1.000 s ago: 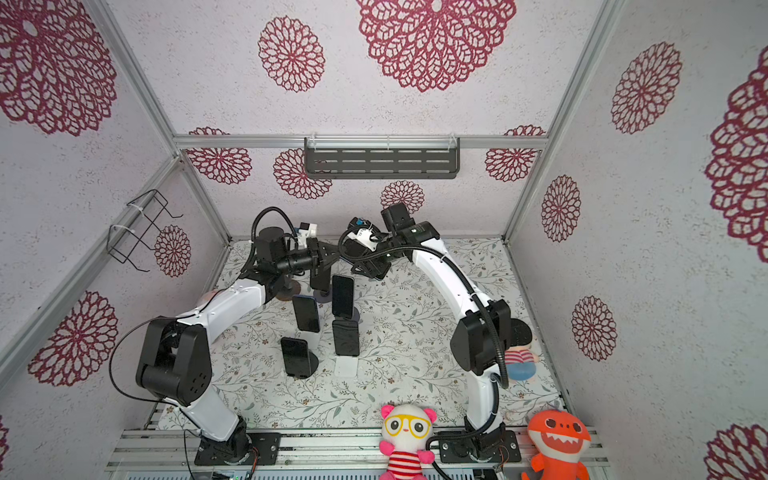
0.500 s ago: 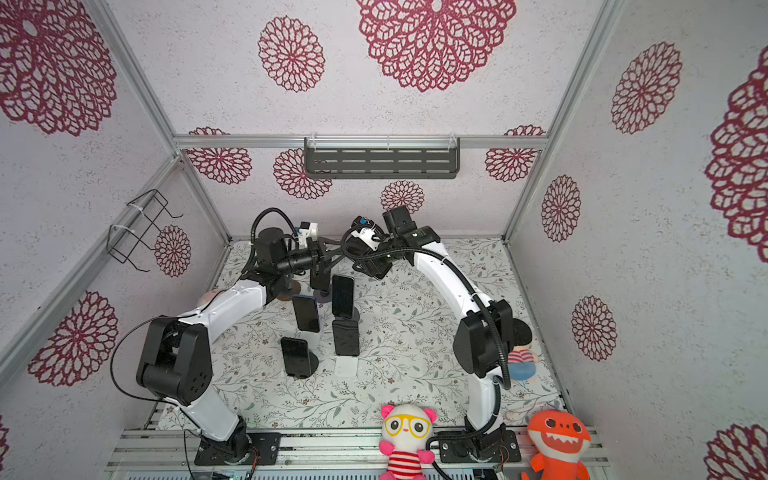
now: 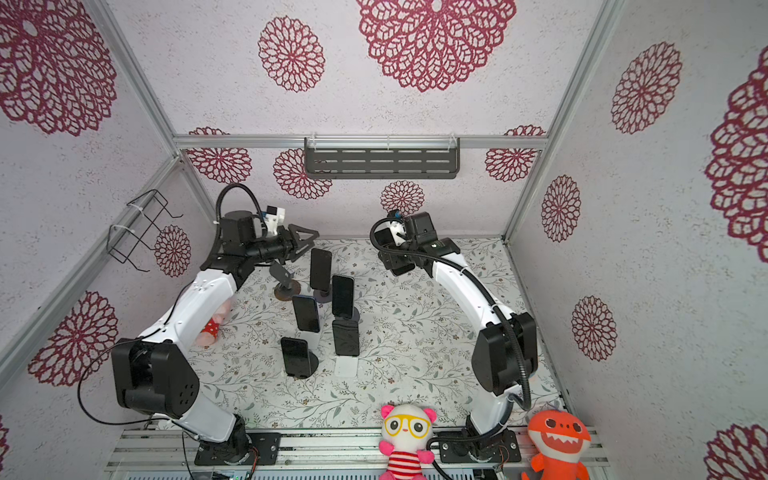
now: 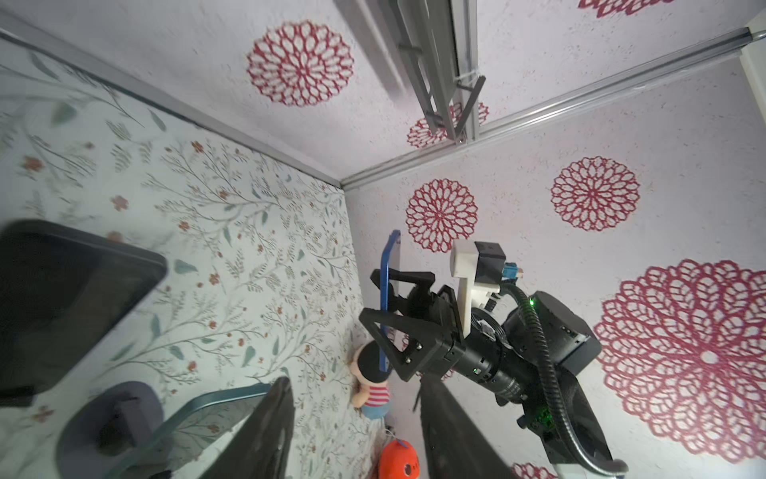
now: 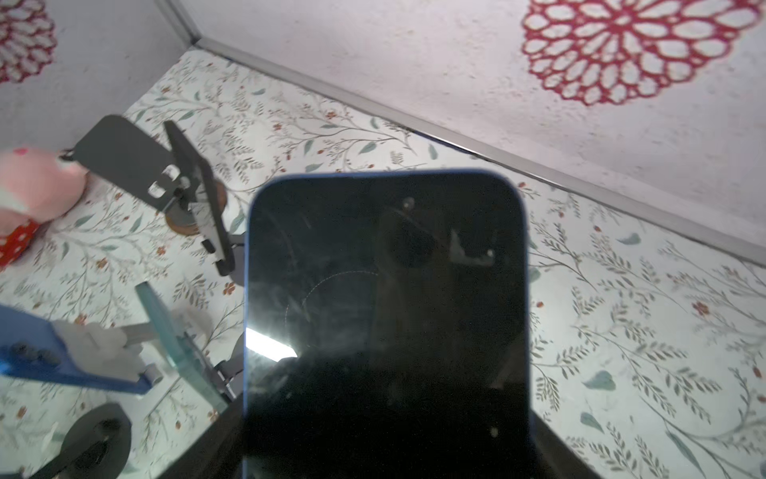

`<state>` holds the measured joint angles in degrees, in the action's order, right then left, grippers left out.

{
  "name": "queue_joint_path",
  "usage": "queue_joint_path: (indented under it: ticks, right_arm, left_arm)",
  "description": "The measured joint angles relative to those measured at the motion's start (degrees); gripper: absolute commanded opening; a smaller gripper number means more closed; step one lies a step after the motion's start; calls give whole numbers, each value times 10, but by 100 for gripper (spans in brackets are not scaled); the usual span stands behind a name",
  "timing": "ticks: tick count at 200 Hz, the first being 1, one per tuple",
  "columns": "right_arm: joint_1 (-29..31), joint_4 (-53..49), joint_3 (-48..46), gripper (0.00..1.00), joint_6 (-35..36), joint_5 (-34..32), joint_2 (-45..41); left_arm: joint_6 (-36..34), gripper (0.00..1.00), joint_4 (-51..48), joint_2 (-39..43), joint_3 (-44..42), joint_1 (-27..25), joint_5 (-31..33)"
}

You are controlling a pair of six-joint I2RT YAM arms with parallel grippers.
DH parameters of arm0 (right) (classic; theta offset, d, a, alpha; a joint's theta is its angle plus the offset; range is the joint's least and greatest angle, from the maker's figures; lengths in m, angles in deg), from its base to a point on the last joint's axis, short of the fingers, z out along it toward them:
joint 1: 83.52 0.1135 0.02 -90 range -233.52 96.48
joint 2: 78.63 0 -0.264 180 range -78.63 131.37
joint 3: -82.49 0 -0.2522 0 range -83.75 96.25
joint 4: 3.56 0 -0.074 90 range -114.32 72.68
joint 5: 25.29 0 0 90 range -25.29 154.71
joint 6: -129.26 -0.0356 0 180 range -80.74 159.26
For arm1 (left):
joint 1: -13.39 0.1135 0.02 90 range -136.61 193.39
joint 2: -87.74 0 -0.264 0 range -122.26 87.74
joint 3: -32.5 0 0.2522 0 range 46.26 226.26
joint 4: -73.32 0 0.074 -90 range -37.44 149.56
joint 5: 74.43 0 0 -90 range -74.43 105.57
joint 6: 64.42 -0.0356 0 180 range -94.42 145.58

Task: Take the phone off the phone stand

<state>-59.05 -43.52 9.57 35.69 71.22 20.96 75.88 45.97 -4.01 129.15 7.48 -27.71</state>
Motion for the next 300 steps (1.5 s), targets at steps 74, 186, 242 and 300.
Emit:
queue_joint_path:
  ticks: [74,186,242,300]
  right_arm:
    - [10,101,-90,25,-185,-117,31]
    - [46,119,56,30,-245,-145,283]
    - [51,129,100,37,-253,-155,342]
    - [51,128,128,51,-256,-171,361]
  left_arm:
    - [-176,60,-144,13,-19,56,108]
    - [-289,63,-192,30,-58,56,175]
    - [-300,63,-194,44,-58,61,182]
    - [-303,64,-197,44,-58,66,181]
